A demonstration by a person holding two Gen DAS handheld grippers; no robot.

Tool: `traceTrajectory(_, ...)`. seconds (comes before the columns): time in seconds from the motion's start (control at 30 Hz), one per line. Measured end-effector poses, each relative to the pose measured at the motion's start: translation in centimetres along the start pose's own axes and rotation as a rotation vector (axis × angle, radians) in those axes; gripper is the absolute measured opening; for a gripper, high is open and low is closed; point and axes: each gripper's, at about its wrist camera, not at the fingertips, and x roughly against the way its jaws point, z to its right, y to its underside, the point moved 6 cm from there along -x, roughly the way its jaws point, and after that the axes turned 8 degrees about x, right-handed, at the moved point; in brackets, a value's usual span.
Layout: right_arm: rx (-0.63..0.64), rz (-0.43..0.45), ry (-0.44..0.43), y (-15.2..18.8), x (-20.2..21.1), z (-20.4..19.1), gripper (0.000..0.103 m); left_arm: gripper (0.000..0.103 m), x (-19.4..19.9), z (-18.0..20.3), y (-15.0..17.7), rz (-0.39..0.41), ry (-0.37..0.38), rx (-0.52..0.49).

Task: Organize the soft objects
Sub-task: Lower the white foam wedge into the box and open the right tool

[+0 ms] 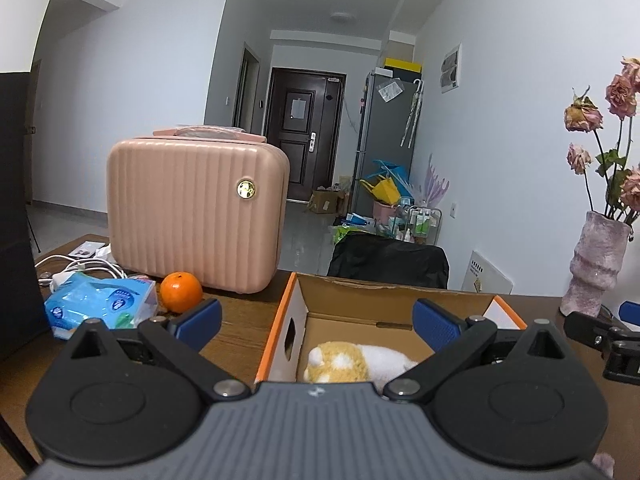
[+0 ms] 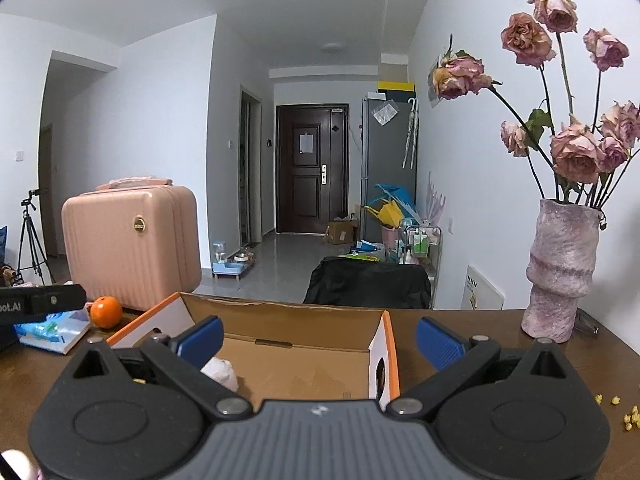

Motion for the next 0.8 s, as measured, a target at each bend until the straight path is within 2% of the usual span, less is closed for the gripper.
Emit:
traceTrajectory(0.57, -0.003, 0.043, -0.022, 2.3, 5.6, -1.9, 0.103, 0.103, 5.4, -2.1, 2.5, 0.022, -0.009, -0.021)
traceTrajectory(0.8, -0.012, 0.032, -0.023, 3.6, 7.4, -2.4, 0.103, 0.103, 7.6, -2.7, 3.7, 0.012, 0.0, -0.024)
